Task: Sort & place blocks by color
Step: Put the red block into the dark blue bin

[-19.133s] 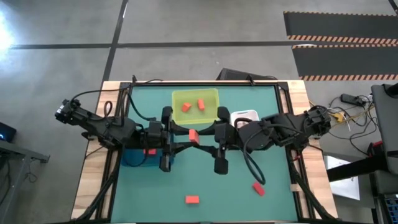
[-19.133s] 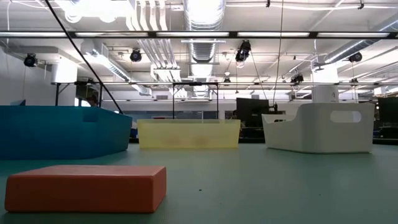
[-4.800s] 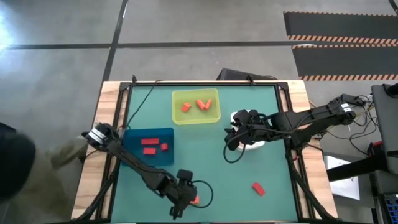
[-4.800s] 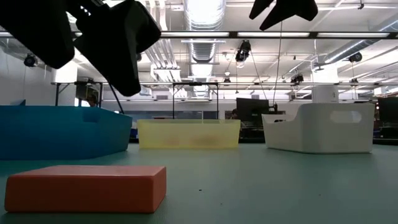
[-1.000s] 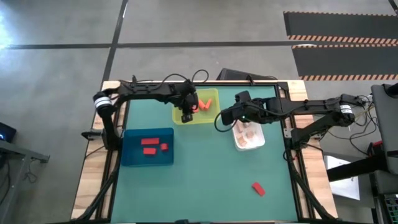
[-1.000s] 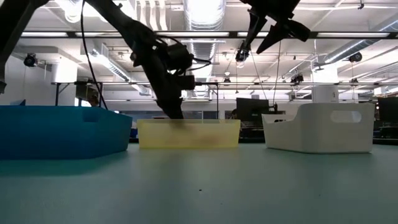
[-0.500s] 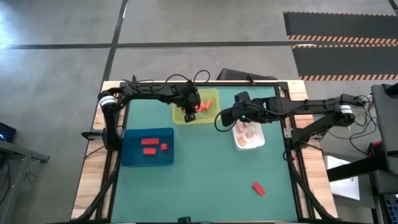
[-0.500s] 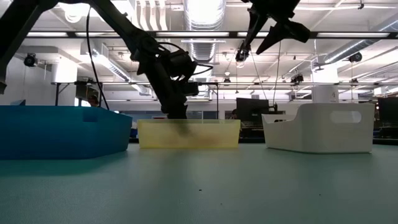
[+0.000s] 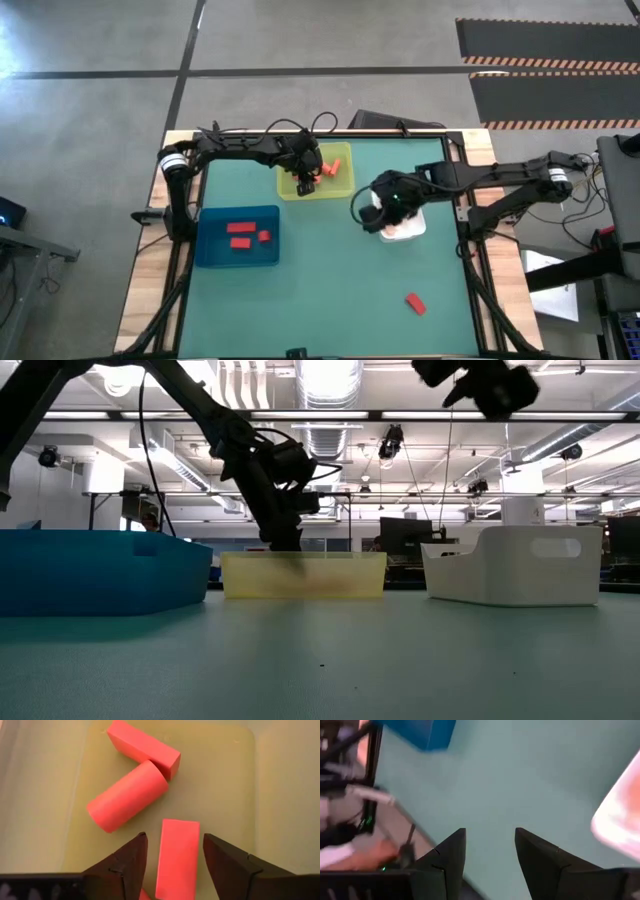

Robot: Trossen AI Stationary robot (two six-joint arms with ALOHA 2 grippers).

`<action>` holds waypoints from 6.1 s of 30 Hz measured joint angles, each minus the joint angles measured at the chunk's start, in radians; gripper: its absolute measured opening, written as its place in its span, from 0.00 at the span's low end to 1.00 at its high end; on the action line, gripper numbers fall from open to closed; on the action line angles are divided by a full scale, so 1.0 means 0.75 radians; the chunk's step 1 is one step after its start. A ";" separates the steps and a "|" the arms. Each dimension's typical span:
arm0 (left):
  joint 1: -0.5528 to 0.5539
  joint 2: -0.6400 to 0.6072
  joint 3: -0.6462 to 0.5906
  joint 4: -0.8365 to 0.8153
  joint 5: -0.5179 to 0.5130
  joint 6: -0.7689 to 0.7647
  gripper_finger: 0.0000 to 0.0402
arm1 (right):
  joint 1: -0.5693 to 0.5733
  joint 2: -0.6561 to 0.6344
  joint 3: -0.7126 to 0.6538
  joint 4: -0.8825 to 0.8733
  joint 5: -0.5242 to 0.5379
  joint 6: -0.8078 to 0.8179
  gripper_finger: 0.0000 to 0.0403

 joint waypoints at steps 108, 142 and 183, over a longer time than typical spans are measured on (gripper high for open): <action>-0.678 -0.858 0.001 0.350 0.015 -1.112 0.48 | 0.036 -0.231 -0.472 1.510 0.345 -0.677 0.30; -0.693 -0.794 -0.007 0.400 0.024 -1.153 0.36 | -0.042 0.052 -0.037 1.325 0.133 -0.853 0.31; -0.690 -0.864 -0.494 -1.267 0.087 -1.837 0.31 | -0.100 -0.011 0.154 0.773 0.223 -0.940 0.57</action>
